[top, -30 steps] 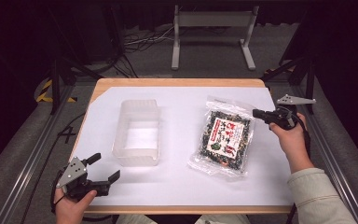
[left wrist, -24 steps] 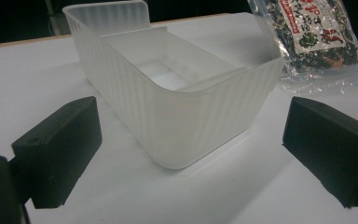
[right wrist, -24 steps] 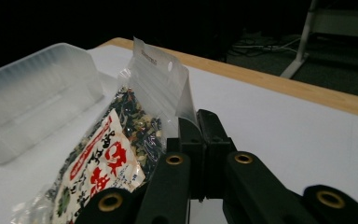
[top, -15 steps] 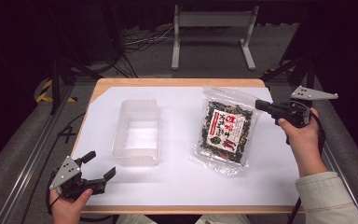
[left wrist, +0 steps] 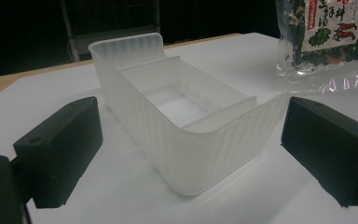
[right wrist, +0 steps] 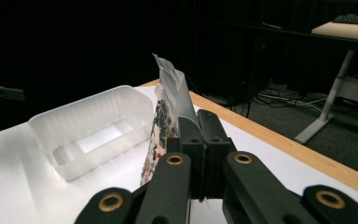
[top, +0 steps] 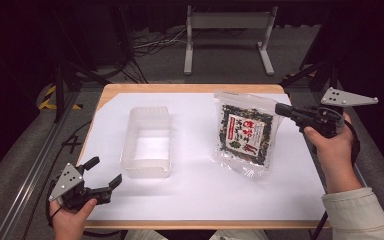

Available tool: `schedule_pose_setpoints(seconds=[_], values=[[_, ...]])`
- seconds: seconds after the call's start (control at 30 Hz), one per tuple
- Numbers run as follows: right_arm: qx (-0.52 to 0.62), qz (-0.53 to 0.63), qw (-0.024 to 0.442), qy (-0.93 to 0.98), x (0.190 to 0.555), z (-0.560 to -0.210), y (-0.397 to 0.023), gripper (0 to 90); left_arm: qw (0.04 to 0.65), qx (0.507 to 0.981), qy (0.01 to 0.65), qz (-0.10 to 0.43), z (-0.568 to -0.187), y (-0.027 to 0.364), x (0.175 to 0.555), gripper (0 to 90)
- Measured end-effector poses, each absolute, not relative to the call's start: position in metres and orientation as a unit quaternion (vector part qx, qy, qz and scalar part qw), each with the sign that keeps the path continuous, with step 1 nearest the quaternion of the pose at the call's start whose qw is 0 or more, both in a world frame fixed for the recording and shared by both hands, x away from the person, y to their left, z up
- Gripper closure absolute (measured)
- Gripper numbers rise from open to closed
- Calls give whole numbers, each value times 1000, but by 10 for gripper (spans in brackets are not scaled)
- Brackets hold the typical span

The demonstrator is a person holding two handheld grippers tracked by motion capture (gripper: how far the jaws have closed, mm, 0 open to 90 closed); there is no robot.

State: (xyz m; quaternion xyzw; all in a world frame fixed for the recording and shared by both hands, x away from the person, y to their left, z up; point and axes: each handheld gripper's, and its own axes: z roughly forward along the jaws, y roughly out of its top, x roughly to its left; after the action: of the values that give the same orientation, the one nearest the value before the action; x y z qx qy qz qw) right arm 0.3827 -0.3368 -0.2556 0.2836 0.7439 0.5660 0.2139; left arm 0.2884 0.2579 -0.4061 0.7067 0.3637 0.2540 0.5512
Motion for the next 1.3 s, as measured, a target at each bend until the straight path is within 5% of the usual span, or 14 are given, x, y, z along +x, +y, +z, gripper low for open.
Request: schedule_pose_setpoints(seconds=[0.67,1.3], values=[[227,584,220,748,367,-232,-322,900,556,711,344,260,-371,243,292,58],[185,597,222,748,355,-207,-298,900,588,728,291,201,-349,173,320,54]])
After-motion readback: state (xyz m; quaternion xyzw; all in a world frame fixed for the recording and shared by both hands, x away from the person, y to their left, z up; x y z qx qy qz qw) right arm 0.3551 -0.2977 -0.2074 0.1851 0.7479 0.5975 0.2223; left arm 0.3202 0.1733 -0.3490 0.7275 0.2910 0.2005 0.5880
